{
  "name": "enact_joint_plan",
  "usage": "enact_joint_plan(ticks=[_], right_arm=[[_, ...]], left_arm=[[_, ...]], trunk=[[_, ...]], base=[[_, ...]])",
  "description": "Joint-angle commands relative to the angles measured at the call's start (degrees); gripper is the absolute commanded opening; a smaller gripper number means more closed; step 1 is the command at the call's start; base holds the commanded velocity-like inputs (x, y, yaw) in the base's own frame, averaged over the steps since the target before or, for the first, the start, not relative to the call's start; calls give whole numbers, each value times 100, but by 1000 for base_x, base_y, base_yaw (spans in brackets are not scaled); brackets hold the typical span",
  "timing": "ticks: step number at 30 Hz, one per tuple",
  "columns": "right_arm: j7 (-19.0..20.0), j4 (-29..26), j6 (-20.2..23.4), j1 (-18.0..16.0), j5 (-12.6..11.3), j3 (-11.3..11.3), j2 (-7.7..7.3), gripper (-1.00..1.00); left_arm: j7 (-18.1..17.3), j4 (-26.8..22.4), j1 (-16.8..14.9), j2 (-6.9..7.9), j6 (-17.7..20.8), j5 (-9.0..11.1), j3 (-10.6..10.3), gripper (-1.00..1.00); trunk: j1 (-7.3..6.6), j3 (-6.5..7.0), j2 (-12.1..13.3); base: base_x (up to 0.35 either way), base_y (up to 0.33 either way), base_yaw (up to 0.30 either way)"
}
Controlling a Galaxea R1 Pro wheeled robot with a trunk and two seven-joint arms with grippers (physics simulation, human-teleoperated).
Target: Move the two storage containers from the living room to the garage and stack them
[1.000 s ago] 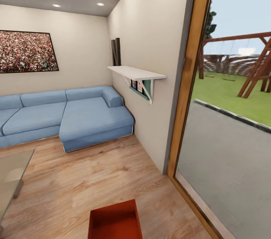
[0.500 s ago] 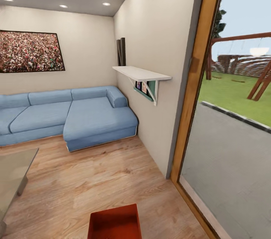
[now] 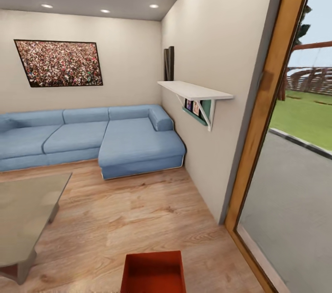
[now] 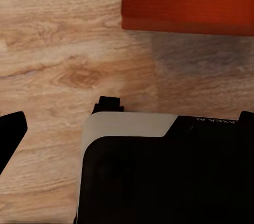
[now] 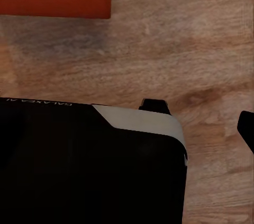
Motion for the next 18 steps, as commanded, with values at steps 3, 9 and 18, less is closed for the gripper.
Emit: enact_joint_plan(ticks=[3, 9, 18], right_arm=[[-7, 13, -28, -5, -56, 48, 4, 100], [-7, 13, -28, -5, -56, 48, 4, 100], [-7, 13, -28, -5, -56, 48, 4, 100]], left_arm=[[-12, 4, -5, 0, -4, 55, -17, 100], [-12, 4, -5, 0, -3, 55, -16, 100], [-12, 4, -5, 0, -4, 55, -17, 100]], trunk=[[0, -7, -5], [0, -7, -5], [0, -7, -5]], base=[[0, 0, 269], [0, 0, 148], [0, 0, 6]])
